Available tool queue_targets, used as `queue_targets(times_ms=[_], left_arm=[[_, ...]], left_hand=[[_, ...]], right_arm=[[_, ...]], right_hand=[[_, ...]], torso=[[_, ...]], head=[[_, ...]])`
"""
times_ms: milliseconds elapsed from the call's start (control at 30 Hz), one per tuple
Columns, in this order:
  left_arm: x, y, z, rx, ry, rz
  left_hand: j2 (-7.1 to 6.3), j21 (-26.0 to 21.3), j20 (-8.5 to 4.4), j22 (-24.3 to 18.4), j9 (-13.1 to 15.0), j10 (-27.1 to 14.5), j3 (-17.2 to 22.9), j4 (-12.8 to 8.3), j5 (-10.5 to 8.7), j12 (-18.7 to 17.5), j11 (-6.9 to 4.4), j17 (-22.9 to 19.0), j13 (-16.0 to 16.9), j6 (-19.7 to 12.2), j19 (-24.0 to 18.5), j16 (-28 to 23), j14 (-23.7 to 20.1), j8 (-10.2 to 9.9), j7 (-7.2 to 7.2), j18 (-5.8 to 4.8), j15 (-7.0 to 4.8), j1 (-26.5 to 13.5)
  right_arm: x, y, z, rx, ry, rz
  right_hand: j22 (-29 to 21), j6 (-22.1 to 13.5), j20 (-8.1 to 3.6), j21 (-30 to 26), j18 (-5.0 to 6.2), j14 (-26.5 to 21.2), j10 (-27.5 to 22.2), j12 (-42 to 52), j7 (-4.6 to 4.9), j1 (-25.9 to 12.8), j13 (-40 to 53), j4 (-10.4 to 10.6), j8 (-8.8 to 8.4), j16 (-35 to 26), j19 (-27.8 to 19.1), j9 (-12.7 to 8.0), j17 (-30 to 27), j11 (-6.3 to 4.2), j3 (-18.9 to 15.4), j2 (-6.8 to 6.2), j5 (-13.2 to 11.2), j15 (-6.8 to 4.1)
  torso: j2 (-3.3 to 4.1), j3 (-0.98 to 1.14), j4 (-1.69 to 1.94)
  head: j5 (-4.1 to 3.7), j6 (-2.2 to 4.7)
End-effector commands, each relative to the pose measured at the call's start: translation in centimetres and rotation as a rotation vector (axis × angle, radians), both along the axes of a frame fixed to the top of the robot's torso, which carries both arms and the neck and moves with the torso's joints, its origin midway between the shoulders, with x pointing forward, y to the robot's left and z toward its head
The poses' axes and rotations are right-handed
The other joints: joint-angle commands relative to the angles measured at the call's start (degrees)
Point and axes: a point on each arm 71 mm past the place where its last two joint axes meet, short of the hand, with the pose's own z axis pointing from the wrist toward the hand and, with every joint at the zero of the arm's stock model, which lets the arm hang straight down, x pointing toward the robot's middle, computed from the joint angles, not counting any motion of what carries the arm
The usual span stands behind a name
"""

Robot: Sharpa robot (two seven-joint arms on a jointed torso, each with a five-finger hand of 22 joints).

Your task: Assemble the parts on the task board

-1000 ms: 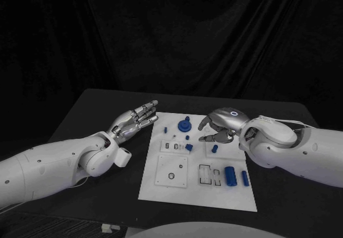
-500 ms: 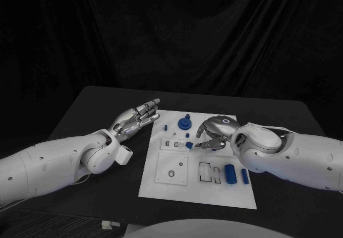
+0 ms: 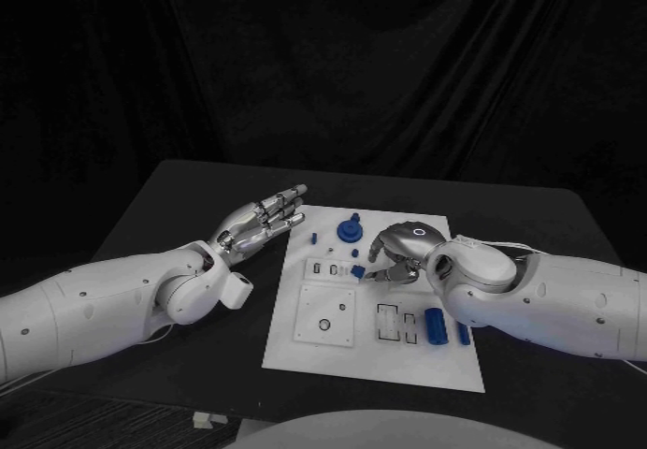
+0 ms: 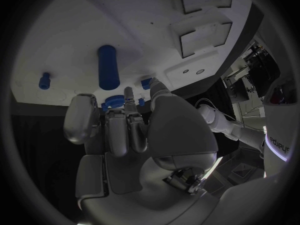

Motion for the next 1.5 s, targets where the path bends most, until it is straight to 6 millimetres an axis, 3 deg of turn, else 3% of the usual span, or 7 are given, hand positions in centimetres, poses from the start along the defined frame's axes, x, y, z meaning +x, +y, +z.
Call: queue_targets(times_ms=[33, 533, 667, 767, 1233, 1500], left_arm=[[-0.1, -0.2, 0.1, -0.023, -0.004, -0.021], [-0.1, -0.4, -0.2, -0.025, 0.005, -0.031], [-0.1, -0.4, -0.2, -0.025, 0.006, -0.032], [-0.1, -0.4, -0.2, -0.025, 0.008, -0.033], [-0.1, -0.5, -0.4, -0.024, 0.014, -0.038], [-0.1, -0.6, -0.4, -0.024, 0.018, -0.042]], left_hand=[[0.64, -0.1, -0.08, -0.1, 0.0, -0.2, 0.4, -0.1, 0.37, -0.2, -0.01, 0.0, -0.1, -0.1, -0.6, -0.2, 0.0, 0.1, -0.12, 1.03, 0.06, 0.1], [0.83, -0.1, -0.16, -0.1, 0.0, -0.3, 0.7, -0.3, 0.44, -0.2, 0.04, 0.0, -0.1, -0.3, -0.6, -0.2, 0.0, 0.1, -0.20, 1.03, 0.01, 0.1], [0.83, -0.1, -0.16, -0.1, 0.0, -0.3, 0.7, -0.3, 0.44, -0.2, 0.04, 0.0, -0.1, -0.3, -0.6, -0.2, 0.0, 0.1, -0.20, 1.03, 0.01, 0.1], [0.87, -0.1, -0.17, -0.1, 0.0, -0.3, 0.8, -0.3, 0.45, -0.2, 0.05, 0.0, -0.1, -0.3, -0.6, -0.2, 0.0, 0.1, -0.21, 1.03, 0.01, 0.1], [0.95, -0.1, -0.20, -0.1, -0.1, -0.3, 0.9, -0.4, 0.48, -0.2, 0.06, 0.0, -0.1, -0.4, -0.7, -0.2, 0.0, 0.1, -0.23, 1.03, 0.00, 0.1], [1.05, -0.2, -0.23, -0.1, -0.1, -0.3, 1.2, -0.5, 0.51, -0.2, 0.15, 0.0, -0.1, -0.5, -0.7, -0.2, 0.0, 0.1, -0.28, 1.03, -0.01, 0.1]], right_arm=[[0.0, 0.1, -0.3, -0.027, 0.004, -0.005], [-0.2, 1.2, -0.7, -0.011, 0.004, 0.037], [-0.2, 1.4, -0.8, -0.007, 0.005, 0.048], [-0.2, 1.6, -0.8, -0.004, 0.004, 0.056], [-0.2, 2.1, -1.0, -0.008, 0.011, 0.075], [-0.3, 2.3, -1.0, 0.007, 0.002, 0.085]], right_hand=[[9.3, -0.5, 0.44, -0.5, 0.39, 4.8, 6.0, 0.1, -0.06, -0.5, 15.1, -0.4, -0.20, -0.4, -0.2, 0.1, 10.7, 0.50, -0.1, 0.08, 0.4, 0.41], [9.3, -0.6, 0.57, -0.6, 0.43, 4.8, 6.0, 0.1, 0.02, 0.2, 15.1, -1.3, -0.22, -0.5, -0.3, 0.7, 10.6, 0.58, 0.3, 0.67, 1.3, 0.51], [9.2, -0.6, 0.61, -0.5, 0.45, 4.7, 6.0, 0.1, 0.02, 0.3, 15.1, -1.9, -0.22, -0.5, -0.5, 1.3, 10.6, 0.58, 0.6, 0.91, 4.2, 0.52], [9.2, -0.5, 0.62, -0.4, 0.45, 4.7, 6.0, 0.1, 0.00, 0.2, 15.1, -2.4, -0.31, -0.5, -0.5, 1.9, 10.5, 0.54, 1.0, 0.96, 7.9, 0.50], [9.2, -0.3, 0.57, -0.4, 0.50, 4.6, 6.0, 0.1, -0.10, 0.7, 15.1, -3.6, -0.74, -0.7, -0.8, 3.1, 10.3, 0.41, 3.4, 1.08, 15.8, 0.41], [9.2, 1.1, 0.29, -0.1, 0.50, 4.6, 6.0, 0.1, -0.39, 1.6, 15.1, -5.4, -0.77, -0.5, -0.9, 4.0, 10.4, 0.09, 8.3, 0.43, 25.4, 0.11]], torso=[[-0.01, 0.02, -0.11], [-0.08, 0.04, -0.05], [-0.09, 0.02, -0.15], [-0.09, 0.02, -0.15], [-0.07, 0.03, -0.14], [-0.09, 0.05, -0.18]], head=[[0.16, -0.14], [0.09, -0.43], [0.19, -0.42], [0.15, -0.29], [0.17, -0.65], [0.47, -0.42]])
